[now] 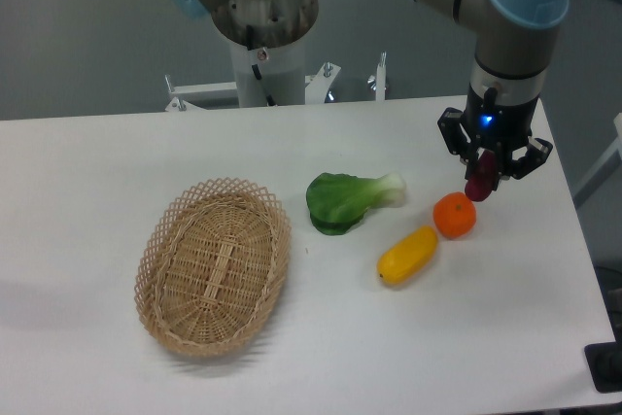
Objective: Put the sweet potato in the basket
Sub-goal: 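Grasp the purple sweet potato beside the orange and lift it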
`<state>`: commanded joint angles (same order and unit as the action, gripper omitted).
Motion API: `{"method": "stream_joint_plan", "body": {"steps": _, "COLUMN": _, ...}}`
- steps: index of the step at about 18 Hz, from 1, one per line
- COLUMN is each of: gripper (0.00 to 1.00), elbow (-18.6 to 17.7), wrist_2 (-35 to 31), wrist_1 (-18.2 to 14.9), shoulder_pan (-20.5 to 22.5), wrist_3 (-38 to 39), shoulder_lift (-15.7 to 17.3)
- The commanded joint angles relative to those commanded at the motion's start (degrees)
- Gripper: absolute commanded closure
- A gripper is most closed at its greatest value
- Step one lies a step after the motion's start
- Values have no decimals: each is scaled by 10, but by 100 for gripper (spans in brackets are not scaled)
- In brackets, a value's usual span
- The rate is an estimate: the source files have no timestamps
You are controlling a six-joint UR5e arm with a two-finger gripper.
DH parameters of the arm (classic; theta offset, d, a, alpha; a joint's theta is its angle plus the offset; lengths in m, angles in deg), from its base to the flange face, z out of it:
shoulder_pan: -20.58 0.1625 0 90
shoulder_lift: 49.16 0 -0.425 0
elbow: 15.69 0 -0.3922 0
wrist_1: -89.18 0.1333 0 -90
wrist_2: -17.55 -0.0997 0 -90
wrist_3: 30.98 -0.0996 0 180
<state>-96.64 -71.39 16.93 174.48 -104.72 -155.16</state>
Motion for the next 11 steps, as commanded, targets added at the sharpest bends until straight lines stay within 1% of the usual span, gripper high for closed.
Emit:
{"method": "stream_joint_plan", "body": {"steps": 2, "gripper": 71, "elbow": -3, "wrist_2": 0, "wrist_1": 13, "shoulder_pan": -1, "wrist_3": 1, "shoulder_lift": 0}}
{"method": "stream_joint_plan", "body": {"steps": 4, "gripper": 71, "elbow": -4, "wrist_2": 0, "wrist_1": 14, "shoulder_pan": -6, "wrist_3": 6, "shoulder_lift": 0}}
{"method": "stream_joint_plan", "body": {"steps": 7, "gripper": 71, "elbow": -6, "wrist_2": 0, "wrist_1": 16, "shoulder_pan": -31, "wrist_3": 53, "shoulder_lift": -3}}
{"method": "stream_joint_plan", "body": {"steps": 11, "gripper": 71, "elbow": -5, "wrist_2": 0, "wrist_1": 28, "shoulder_pan": -72, "wrist_3": 121, "shoulder_lift": -5}}
